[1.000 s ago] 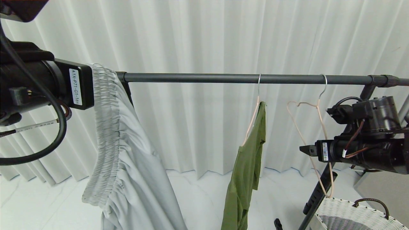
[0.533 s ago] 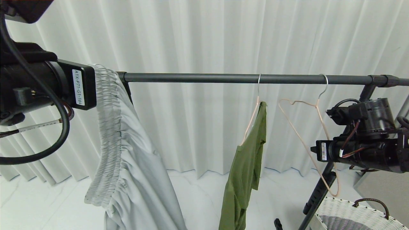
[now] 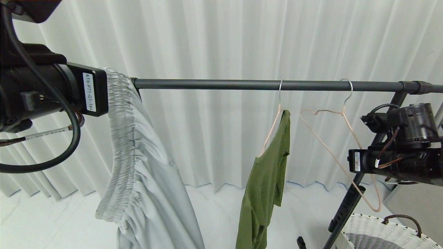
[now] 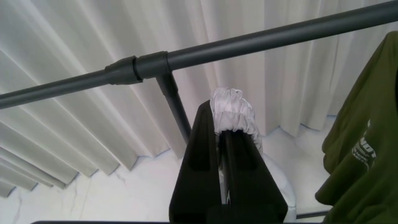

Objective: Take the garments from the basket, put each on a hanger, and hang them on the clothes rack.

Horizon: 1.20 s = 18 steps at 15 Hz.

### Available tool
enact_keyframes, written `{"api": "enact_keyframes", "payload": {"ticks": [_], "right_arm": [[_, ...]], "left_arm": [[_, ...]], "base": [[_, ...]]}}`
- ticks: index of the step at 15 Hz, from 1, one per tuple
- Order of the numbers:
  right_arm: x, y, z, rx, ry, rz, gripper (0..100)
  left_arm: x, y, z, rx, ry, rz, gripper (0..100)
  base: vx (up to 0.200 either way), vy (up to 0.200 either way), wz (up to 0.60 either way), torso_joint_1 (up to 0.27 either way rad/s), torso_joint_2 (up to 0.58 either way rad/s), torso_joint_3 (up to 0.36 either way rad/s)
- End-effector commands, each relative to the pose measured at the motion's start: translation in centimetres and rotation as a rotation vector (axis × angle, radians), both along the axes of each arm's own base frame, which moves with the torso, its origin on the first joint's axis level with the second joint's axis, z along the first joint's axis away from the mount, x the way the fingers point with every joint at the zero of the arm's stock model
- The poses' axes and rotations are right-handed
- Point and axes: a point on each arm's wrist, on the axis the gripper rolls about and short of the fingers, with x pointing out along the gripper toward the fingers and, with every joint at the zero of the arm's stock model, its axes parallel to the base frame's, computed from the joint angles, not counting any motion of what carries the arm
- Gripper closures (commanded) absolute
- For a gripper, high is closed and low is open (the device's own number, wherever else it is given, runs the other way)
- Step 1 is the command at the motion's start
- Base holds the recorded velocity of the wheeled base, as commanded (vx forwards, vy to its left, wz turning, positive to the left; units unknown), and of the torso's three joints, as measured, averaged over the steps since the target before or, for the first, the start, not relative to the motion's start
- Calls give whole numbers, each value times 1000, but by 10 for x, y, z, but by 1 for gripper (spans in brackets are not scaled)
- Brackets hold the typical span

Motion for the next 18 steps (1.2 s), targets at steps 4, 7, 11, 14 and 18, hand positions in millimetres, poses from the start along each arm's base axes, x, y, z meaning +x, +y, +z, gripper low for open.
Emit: {"api": "enact_keyframes", "payload": {"ticks": [4,7,11,14,18], "right_arm": [[-25,-1,27,37,-103,33,100],[-53,-7,47,50,-147,56,100],[-89,-20,52,49,-147,66,100],[-110,-29,48,12,-173,93,100],[-130,-38,38,-88,-196,152,100]], "left_arm": [[3,-2,2,-15,-40,-1,100],[4,-3,2,3,-44,-4,100],[3,-2,3,15,-51,-5,100],[1,-1,4,27,-56,-6,100],[1,0,5,27,-58,-7,100]], "base": [[0,0,0,0,0,0],[0,0,0,0,0,0],[-50,0,0,1,1,1],[-200,0,0,5,7,4],[-200,0,0,-1,4,4]]}}
